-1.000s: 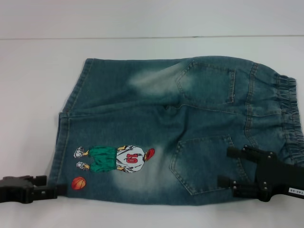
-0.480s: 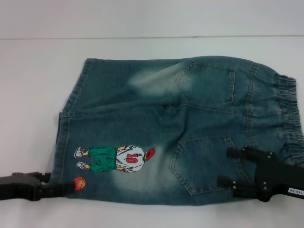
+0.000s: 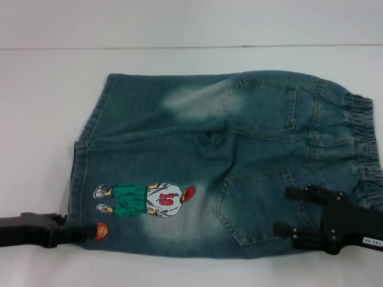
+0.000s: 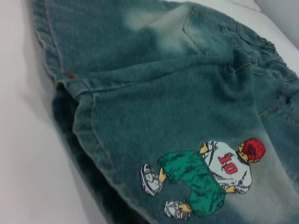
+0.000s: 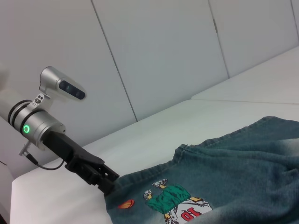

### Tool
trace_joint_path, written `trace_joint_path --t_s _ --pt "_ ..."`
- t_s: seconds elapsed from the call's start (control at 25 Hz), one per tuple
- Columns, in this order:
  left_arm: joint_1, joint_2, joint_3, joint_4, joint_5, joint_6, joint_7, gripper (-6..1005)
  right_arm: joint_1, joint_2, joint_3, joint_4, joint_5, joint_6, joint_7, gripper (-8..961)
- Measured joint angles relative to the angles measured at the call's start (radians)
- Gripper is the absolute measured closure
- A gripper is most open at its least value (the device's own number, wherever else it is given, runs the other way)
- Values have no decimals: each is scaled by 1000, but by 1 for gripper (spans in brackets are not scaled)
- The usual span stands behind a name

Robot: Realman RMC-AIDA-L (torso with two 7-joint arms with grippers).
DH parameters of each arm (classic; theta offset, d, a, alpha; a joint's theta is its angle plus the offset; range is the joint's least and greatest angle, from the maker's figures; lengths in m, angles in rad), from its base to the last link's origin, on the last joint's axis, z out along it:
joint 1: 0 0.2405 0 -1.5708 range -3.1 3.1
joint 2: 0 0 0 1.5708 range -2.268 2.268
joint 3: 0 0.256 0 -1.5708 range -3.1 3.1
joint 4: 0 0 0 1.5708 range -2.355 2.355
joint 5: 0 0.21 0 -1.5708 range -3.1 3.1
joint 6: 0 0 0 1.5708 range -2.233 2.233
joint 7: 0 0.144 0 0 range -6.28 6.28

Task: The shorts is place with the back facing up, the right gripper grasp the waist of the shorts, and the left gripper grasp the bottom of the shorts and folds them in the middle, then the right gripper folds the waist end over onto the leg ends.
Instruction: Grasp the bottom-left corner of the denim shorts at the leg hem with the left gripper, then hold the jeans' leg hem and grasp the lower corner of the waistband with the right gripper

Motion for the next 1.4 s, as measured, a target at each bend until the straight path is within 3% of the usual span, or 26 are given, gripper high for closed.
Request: trace_joint_path --t_s 0.48,0.68,0.84,1.08,1.4 --pt "-2 1 1 3 -3 -8 0 676 -21 -3 39 3 22 -33 45 63" --pt "-3 -1 4 4 -3 -8 0 780 -64 -23 161 -8 65 -48 231 65" --pt "-7 -1 5 1 -3 -15 0 863 -103 -51 255 -10 89 -57 366 67" --pt "-13 -1 6 -1 -3 -17 -1 967 -130 -120 278 -51 86 -73 681 70" --pt "-14 -1 10 -7 -3 -17 -2 983 -116 -164 269 -143 -2 -17 882 73"
